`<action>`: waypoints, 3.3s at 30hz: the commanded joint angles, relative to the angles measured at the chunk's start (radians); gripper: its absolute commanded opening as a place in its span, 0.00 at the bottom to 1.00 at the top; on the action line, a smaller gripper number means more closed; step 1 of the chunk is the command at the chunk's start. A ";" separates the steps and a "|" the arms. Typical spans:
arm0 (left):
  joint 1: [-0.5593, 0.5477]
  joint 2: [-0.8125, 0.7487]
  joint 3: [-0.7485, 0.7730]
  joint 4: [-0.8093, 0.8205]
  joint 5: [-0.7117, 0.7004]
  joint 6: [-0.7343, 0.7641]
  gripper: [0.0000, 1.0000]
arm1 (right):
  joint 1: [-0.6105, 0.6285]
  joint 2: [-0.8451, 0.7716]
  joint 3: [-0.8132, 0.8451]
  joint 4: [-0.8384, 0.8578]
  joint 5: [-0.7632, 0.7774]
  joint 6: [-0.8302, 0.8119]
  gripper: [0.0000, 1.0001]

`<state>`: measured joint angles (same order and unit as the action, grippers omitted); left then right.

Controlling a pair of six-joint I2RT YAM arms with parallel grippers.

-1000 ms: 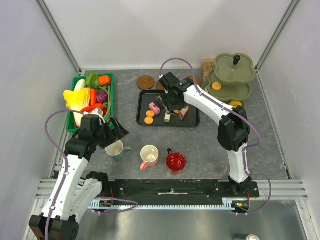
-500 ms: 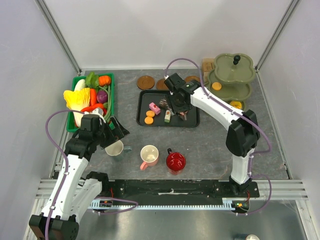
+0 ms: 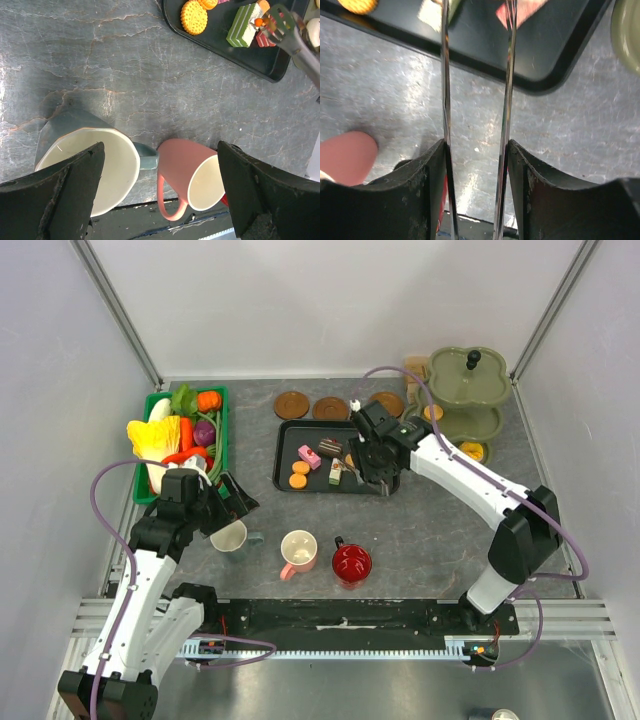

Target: Serve the afternoon tea

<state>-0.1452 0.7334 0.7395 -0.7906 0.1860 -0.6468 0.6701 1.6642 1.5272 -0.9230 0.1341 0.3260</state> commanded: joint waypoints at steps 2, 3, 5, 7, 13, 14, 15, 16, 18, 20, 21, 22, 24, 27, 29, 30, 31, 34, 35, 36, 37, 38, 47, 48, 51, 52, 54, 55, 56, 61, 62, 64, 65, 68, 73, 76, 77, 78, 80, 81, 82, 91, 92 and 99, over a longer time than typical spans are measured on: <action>0.007 -0.008 0.001 0.031 0.018 0.015 1.00 | -0.003 -0.066 -0.097 0.062 0.021 0.065 0.55; 0.007 -0.006 0.001 0.031 0.020 0.016 0.99 | -0.007 -0.058 -0.101 0.059 0.022 0.070 0.54; 0.007 -0.003 0.003 0.031 0.020 0.016 0.99 | -0.013 -0.052 -0.108 0.061 0.033 0.084 0.54; 0.006 -0.006 0.001 0.031 0.023 0.018 0.99 | -0.024 -0.047 -0.107 0.044 0.085 0.102 0.54; 0.007 -0.005 0.001 0.031 0.021 0.018 0.99 | -0.076 -0.055 -0.087 -0.022 0.223 0.110 0.54; 0.006 -0.002 0.001 0.031 0.020 0.018 0.99 | -0.082 -0.057 -0.081 -0.027 0.232 0.107 0.54; 0.007 -0.003 0.001 0.031 0.018 0.018 0.99 | -0.089 -0.060 -0.075 -0.031 0.237 0.101 0.54; 0.007 -0.002 0.001 0.031 0.018 0.016 0.99 | -0.093 -0.061 -0.068 -0.031 0.245 0.099 0.54; 0.007 -0.003 0.001 0.031 0.017 0.018 0.99 | -0.102 -0.058 -0.055 -0.033 0.249 0.088 0.54; 0.006 -0.006 0.000 0.030 0.015 0.018 0.99 | -0.112 -0.046 -0.038 -0.039 0.255 0.078 0.54; 0.006 -0.006 0.001 0.027 0.010 0.016 0.99 | -0.118 -0.038 -0.033 -0.046 0.265 0.076 0.54; 0.007 -0.006 0.001 0.025 0.007 0.016 0.99 | -0.119 -0.034 -0.029 -0.056 0.278 0.076 0.54; 0.007 -0.005 0.003 0.024 0.004 0.016 0.99 | -0.129 -0.032 -0.025 -0.073 0.315 0.076 0.54; 0.007 -0.002 0.003 0.022 0.000 0.015 0.99 | -0.142 -0.040 -0.022 -0.079 0.341 0.073 0.54; 0.007 -0.002 0.004 0.017 0.000 0.013 0.99 | -0.142 -0.049 -0.016 -0.077 0.309 0.062 0.54; 0.007 -0.005 0.006 0.013 -0.002 0.016 0.99 | -0.142 -0.050 -0.012 -0.076 0.293 0.059 0.53; 0.007 -0.008 0.006 0.010 -0.002 0.019 0.99 | -0.142 -0.052 -0.007 -0.071 0.271 0.050 0.53; 0.007 -0.022 0.006 0.010 -0.010 0.019 0.99 | -0.142 -0.075 -0.028 0.001 0.143 -0.024 0.52; 0.007 -0.022 0.006 0.010 -0.014 0.021 0.99 | -0.142 -0.081 -0.036 0.015 0.100 -0.037 0.52; 0.006 -0.022 0.006 0.010 -0.016 0.022 0.99 | -0.142 -0.089 -0.039 0.030 0.058 -0.047 0.53; 0.007 -0.019 0.009 0.010 -0.011 0.025 0.99 | -0.142 -0.098 -0.047 0.048 0.036 -0.056 0.54; 0.006 -0.012 0.017 0.010 -0.008 0.035 0.99 | -0.144 -0.106 -0.055 0.059 0.013 -0.079 0.56; 0.007 -0.028 0.067 0.030 -0.054 0.059 1.00 | -0.142 -0.213 -0.281 0.234 0.035 -0.218 0.76; 0.007 -0.025 0.072 0.051 -0.045 0.052 0.99 | -0.145 -0.227 -0.326 0.278 0.038 -0.231 0.79; 0.007 -0.003 0.087 0.111 0.007 0.052 0.99 | -0.171 -0.228 -0.413 0.374 0.094 -0.281 0.84; 0.007 0.009 0.096 0.126 0.016 0.053 0.99 | -0.185 -0.213 -0.421 0.387 0.094 -0.301 0.84; 0.007 0.030 0.106 0.155 0.029 0.067 0.99 | -0.217 -0.178 -0.433 0.400 0.015 -0.382 0.81; 0.007 0.043 0.110 0.171 0.033 0.075 0.99 | -0.221 -0.160 -0.443 0.400 -0.035 -0.442 0.78; 0.007 0.055 0.115 0.178 0.033 0.084 0.99 | -0.222 -0.147 -0.455 0.401 -0.088 -0.509 0.72; 0.007 0.119 0.141 0.185 0.027 0.105 0.99 | -0.222 -0.170 -0.588 0.559 -0.169 -0.755 0.69; 0.006 0.127 0.143 0.185 0.018 0.102 0.99 | -0.224 -0.175 -0.605 0.597 -0.166 -0.775 0.69; 0.007 0.138 0.138 0.189 0.004 0.092 0.99 | -0.224 -0.159 -0.610 0.619 -0.166 -0.794 0.69; 0.007 0.141 0.135 0.195 0.004 0.088 0.99 | -0.222 -0.140 -0.601 0.618 -0.166 -0.798 0.69; 0.007 0.147 0.123 0.218 0.038 0.075 0.99 | -0.224 -0.069 -0.564 0.621 -0.140 -0.802 0.62; 0.007 0.135 0.127 0.214 0.058 0.064 1.00 | -0.225 -0.014 -0.526 0.595 -0.140 -0.811 0.33; 0.006 0.112 0.127 0.215 0.075 0.056 0.99 | -0.224 -0.050 -0.521 0.575 -0.169 -0.806 0.15; 0.006 0.104 0.127 0.218 0.093 0.056 1.00 | -0.227 -0.073 -0.524 0.566 -0.195 -0.806 0.11; 0.006 0.097 0.127 0.225 0.111 0.052 0.99 | -0.227 -0.104 -0.527 0.559 -0.217 -0.806 0.08; 0.006 0.083 0.130 0.232 0.147 0.045 0.99 | -0.225 -0.165 -0.541 0.553 -0.276 -0.805 0.03; 0.006 0.077 0.132 0.235 0.161 0.041 0.99 | -0.225 -0.199 -0.552 0.558 -0.300 -0.806 0.00; 0.004 0.072 0.133 0.235 0.167 0.032 0.99 | -0.225 -0.225 -0.559 0.556 -0.316 -0.802 0.00; -0.199 0.193 0.245 0.266 0.077 -0.097 0.96 | -0.169 -0.420 -0.567 0.549 -0.326 -0.674 0.13; -0.256 0.228 0.277 0.245 0.035 -0.096 0.96 | -0.168 -0.423 -0.576 0.565 -0.261 -0.620 0.27; -0.369 0.346 0.293 0.222 0.018 -0.080 0.95 | -0.202 -0.333 -0.605 0.423 -0.131 -0.646 0.75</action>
<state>-0.5064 1.0615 1.0351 -0.5671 0.2359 -0.7059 0.4858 1.2934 0.9592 -0.3935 -0.0544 -0.2794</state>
